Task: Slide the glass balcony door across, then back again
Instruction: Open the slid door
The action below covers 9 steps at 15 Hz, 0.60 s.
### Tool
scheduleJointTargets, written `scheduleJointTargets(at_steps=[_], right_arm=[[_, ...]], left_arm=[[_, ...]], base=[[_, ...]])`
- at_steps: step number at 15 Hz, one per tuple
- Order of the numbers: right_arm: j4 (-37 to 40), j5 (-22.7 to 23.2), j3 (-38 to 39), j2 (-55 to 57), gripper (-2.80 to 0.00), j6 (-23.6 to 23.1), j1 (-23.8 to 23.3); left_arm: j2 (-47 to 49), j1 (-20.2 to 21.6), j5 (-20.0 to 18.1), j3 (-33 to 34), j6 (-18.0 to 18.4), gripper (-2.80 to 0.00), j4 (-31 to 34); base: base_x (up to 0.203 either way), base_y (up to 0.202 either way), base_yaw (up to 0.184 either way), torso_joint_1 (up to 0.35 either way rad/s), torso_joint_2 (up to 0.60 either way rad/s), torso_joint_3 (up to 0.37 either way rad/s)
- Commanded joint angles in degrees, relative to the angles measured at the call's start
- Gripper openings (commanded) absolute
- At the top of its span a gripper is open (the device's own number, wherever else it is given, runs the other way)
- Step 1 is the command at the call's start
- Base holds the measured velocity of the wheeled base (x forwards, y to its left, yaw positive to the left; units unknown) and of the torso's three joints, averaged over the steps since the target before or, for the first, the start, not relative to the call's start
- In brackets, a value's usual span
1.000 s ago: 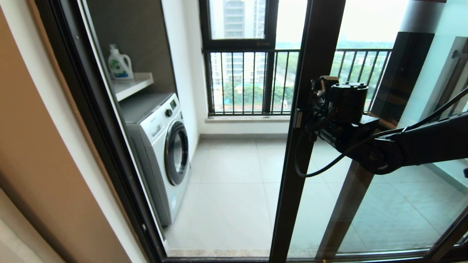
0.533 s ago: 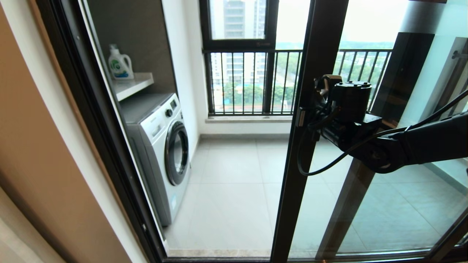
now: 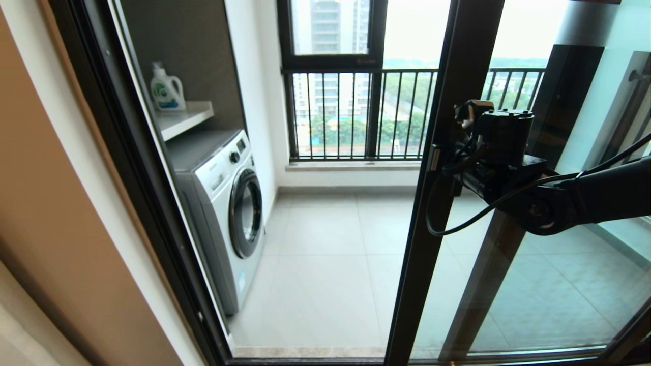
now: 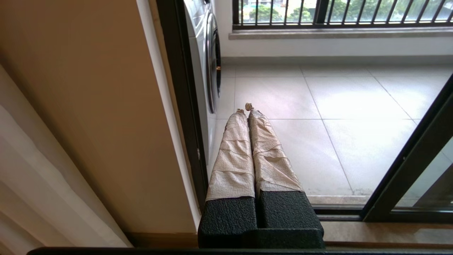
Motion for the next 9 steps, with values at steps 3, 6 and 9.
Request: scheduleJointTargets(at_steps=[3, 6, 9], right_arm=[[-0.21, 0.15, 0.20, -0.56, -2.80, 0.01, -1.41], [-0.21, 0.19, 1.05, -0.57, -2.80, -0.17, -2.28], [-0.23, 0.39, 1.01, -0.31, -2.80, -0.17, -4.29]], left_arm=[[0.09, 0.02, 0.01, 0.00, 0.02, -2.80, 0.00], [0.09, 0.02, 0.01, 0.00, 0.02, -2.80, 0.00], [0.09, 0.02, 0.01, 0.04, 0.02, -2.80, 0.00]], base=[[0.000, 0.000, 0.000, 0.000, 0.00, 0.000], [0.000, 0.000, 0.000, 0.000, 0.00, 0.000], [0.000, 0.000, 0.000, 0.000, 0.00, 0.000]])
